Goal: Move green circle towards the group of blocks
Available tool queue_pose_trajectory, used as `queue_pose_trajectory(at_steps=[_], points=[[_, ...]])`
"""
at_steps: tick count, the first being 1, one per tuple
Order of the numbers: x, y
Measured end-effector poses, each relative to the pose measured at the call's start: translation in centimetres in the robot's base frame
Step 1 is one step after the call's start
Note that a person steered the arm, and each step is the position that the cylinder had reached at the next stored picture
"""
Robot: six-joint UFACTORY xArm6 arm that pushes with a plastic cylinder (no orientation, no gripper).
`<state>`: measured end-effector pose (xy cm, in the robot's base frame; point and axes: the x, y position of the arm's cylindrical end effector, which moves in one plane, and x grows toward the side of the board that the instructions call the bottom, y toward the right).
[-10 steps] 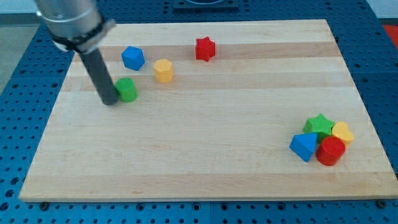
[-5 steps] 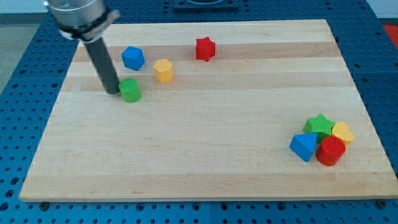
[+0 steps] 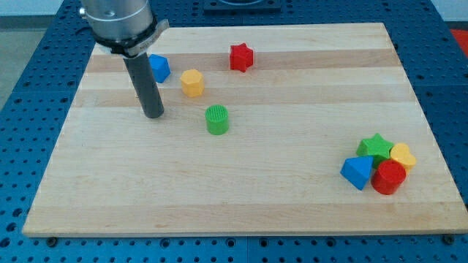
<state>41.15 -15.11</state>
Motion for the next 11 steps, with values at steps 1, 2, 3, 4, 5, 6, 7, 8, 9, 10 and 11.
queue_pose_trajectory(at_steps=[1, 2, 3, 4, 5, 6, 7, 8, 9, 10, 11], points=[[-0.4, 5.2], [0.7, 13.2], [2.5, 18.5], [2.9, 19.2], [0.1, 18.1], [-0.5, 13.6], [0.4, 7.6], [3.2, 7.3], [4.6, 13.3], [3.5, 15.6], [2.5, 14.5]])
